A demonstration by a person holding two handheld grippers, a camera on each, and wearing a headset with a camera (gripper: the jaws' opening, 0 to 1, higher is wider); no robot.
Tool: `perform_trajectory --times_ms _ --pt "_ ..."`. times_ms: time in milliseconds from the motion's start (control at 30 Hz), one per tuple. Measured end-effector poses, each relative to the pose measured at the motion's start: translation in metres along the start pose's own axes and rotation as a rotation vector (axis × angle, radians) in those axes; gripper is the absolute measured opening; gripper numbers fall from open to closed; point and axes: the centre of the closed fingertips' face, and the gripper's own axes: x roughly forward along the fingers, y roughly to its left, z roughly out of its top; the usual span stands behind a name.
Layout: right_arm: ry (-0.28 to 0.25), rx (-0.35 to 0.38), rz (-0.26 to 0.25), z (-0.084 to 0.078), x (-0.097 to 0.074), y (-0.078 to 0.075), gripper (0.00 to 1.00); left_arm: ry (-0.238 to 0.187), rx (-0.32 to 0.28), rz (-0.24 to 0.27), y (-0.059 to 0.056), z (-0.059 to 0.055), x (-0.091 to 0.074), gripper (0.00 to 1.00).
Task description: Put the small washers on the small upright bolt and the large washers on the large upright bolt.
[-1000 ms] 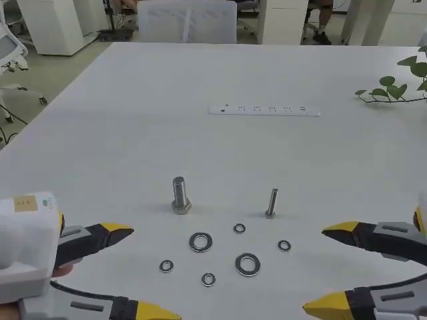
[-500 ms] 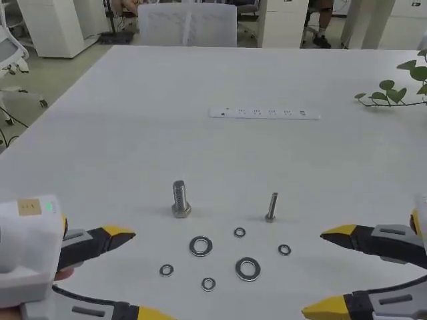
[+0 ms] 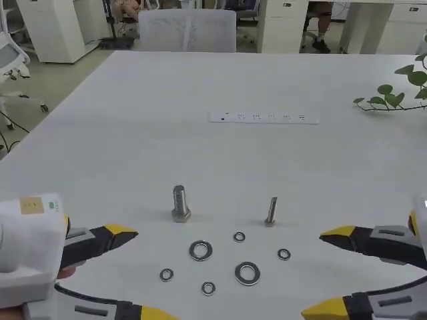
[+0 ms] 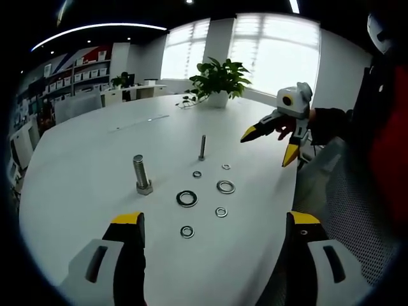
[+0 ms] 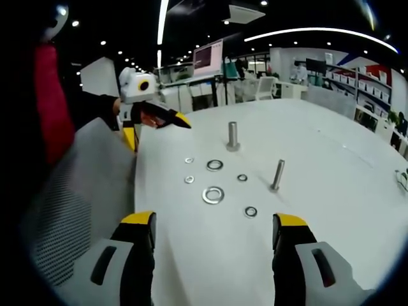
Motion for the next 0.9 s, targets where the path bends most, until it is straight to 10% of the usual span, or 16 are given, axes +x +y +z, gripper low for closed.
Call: perform_trajectory --times_ms 900 --pt "0.049 -0.125 0.050 0.026 0.016 0.007 0.67 -0.007 0.027 -0.004 -0.009 0.009 0.001 0.90"
